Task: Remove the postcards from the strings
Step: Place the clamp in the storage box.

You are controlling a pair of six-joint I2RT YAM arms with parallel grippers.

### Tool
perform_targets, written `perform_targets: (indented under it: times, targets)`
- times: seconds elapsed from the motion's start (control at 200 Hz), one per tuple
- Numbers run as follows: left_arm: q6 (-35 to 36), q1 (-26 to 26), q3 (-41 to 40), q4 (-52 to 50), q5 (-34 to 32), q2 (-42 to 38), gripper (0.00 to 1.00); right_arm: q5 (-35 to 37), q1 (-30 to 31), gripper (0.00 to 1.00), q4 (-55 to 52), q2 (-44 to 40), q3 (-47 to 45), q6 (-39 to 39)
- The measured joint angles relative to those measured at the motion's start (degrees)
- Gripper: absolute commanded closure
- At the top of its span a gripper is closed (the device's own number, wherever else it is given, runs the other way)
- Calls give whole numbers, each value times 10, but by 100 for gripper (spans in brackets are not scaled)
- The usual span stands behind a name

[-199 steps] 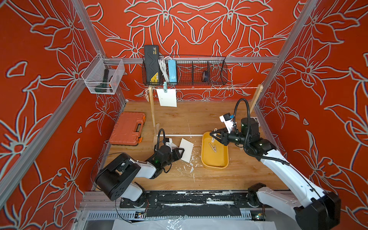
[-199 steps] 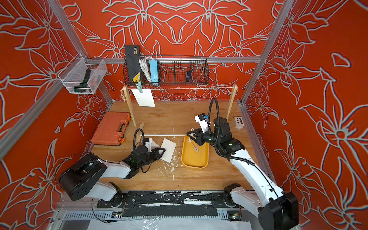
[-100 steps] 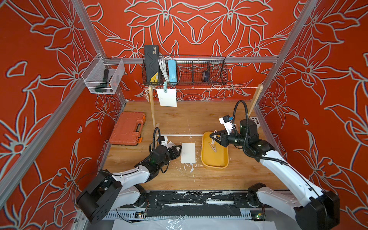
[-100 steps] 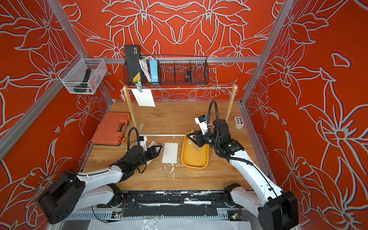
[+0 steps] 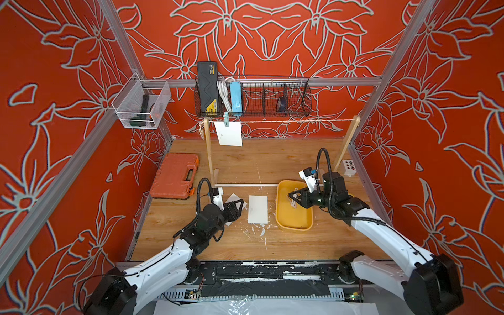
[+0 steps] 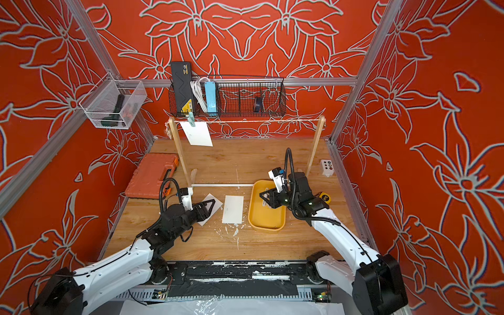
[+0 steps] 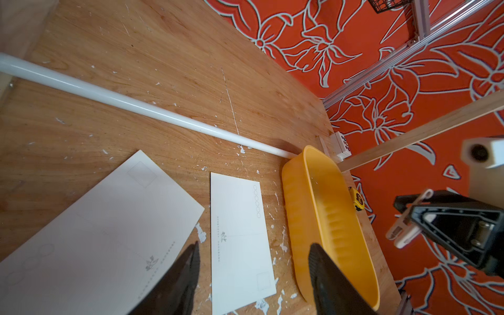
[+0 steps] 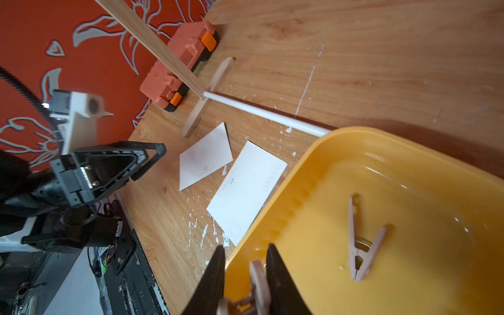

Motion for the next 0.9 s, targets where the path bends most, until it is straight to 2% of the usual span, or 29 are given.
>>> perform_targets:
  times: [0.195,0.555,0.761,0.901]
  targets:
    - [6,0,-5,-15,-7,-29,36,34,8,74,28,42,-32,30]
    - [6,0,-17,-14,-8,-28,35,86,47,72,75,129,-43,71]
    - [6,0,-22,-14,-6,-31,35,103,61,63,85,153,-44,81]
    - [6,0,-22,-10,-6,-35,35,110,61,46,84,155,-42,80]
